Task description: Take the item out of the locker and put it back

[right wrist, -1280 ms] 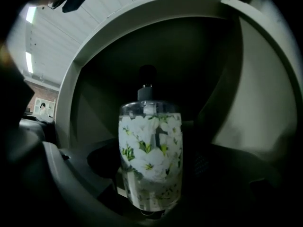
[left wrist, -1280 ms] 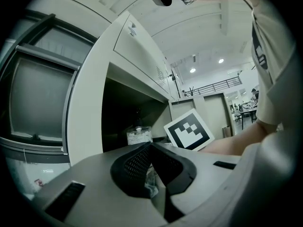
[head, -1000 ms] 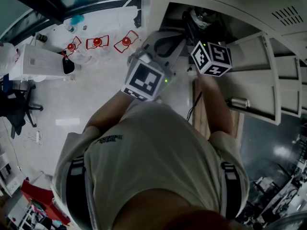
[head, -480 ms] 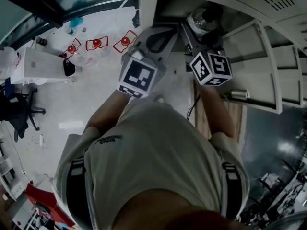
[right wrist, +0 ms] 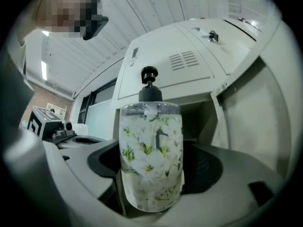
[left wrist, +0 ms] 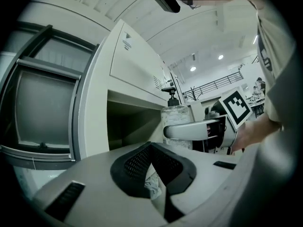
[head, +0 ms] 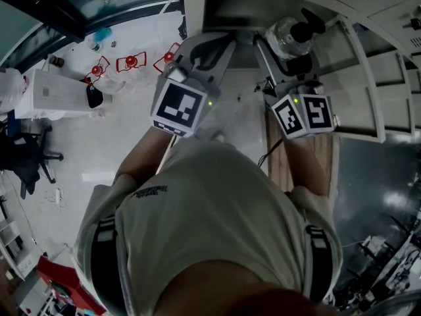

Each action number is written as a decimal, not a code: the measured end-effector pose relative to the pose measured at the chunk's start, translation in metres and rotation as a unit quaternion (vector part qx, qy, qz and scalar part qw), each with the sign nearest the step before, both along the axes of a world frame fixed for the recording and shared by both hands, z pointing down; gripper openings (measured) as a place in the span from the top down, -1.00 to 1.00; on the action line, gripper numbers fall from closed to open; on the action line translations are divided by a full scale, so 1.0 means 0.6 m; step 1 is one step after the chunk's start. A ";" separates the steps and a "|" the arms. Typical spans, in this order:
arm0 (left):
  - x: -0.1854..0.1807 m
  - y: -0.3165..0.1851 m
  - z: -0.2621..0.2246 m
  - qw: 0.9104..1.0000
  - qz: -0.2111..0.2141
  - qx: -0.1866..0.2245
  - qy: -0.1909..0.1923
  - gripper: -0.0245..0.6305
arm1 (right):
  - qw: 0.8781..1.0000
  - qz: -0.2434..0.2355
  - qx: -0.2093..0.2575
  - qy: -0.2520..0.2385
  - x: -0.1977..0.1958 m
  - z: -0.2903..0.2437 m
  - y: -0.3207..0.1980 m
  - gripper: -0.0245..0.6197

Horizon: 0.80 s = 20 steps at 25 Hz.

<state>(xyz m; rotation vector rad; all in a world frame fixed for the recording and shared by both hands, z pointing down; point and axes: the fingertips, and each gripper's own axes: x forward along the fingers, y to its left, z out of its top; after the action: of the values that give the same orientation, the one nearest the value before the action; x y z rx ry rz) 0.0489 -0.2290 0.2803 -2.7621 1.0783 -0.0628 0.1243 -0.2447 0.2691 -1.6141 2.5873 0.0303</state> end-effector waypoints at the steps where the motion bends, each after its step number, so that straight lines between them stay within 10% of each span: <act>1: -0.002 0.005 -0.008 1.000 0.002 0.000 0.005 0.88 | 1.000 -0.001 0.005 0.003 0.003 -0.009 0.008 -0.20; 20: -0.045 0.077 -0.063 0.998 0.010 0.061 0.027 0.89 | 1.000 0.004 0.015 0.015 0.031 -0.010 0.104 -0.21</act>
<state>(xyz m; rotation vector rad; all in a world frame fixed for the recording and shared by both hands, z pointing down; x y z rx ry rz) 0.0219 -0.1828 0.2422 -2.6789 1.0301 0.0798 0.1429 -0.1826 0.2632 -1.6266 2.5881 0.0944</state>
